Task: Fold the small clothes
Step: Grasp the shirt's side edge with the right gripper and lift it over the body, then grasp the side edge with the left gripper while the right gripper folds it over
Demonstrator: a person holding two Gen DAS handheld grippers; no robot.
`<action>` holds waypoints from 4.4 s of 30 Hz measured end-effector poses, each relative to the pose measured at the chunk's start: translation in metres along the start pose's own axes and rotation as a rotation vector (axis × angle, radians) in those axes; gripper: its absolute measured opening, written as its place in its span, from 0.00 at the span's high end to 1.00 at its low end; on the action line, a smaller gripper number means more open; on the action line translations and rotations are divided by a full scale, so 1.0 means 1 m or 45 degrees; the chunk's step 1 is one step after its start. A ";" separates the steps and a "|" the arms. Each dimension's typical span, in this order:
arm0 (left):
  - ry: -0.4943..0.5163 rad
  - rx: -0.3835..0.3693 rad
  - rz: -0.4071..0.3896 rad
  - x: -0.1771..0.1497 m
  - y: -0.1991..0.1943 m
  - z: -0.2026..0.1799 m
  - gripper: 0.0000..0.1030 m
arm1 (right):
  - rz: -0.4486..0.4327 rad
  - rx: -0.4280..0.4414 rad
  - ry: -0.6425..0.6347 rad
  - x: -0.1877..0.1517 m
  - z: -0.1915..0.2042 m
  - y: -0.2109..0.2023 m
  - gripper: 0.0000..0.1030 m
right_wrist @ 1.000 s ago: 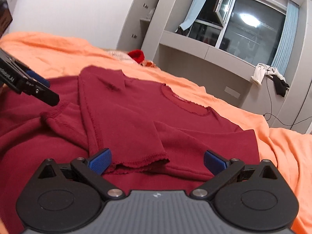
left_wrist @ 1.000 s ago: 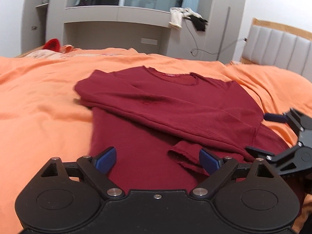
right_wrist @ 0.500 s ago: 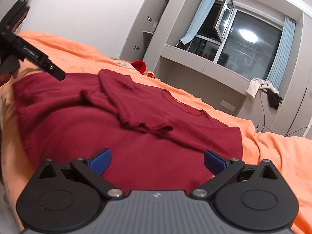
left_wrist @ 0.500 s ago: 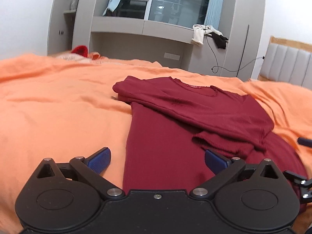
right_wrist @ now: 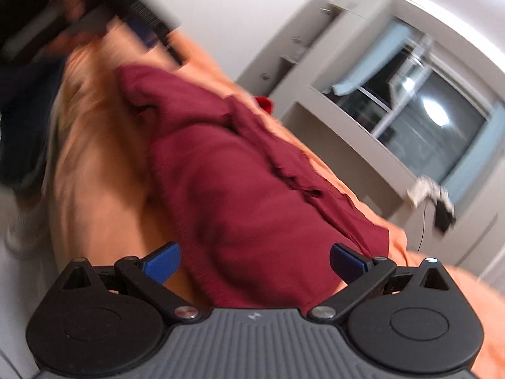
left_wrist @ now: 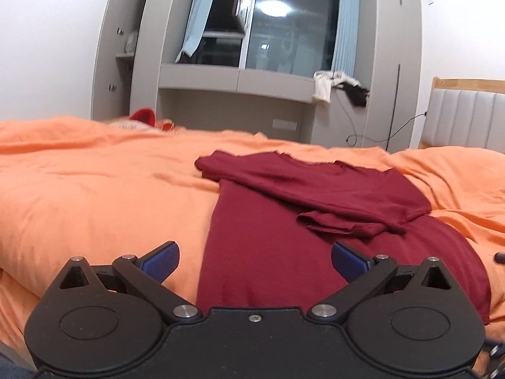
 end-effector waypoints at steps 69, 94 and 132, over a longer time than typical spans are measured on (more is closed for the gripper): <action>0.616 0.196 -0.104 -0.019 -0.024 -0.050 0.94 | -0.082 -0.644 -0.197 0.023 -0.015 -0.005 0.94; 0.423 -0.063 -0.506 0.094 -0.198 -0.039 0.95 | -0.332 -0.801 -0.029 0.104 -0.040 -0.152 0.95; 0.245 0.048 0.240 0.104 0.239 -0.004 0.91 | 0.223 -0.378 0.377 -0.012 -0.209 0.195 0.94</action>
Point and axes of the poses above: each gripper's, at about its wrist camera, not at the fingertips, and y roughly the way its jaws point, z to its left, x to its top, the point moved 2 cm from there along y, roughly the way its jaws point, and after that the axes turned 8 degrees about -z, right-handed, at the moved point
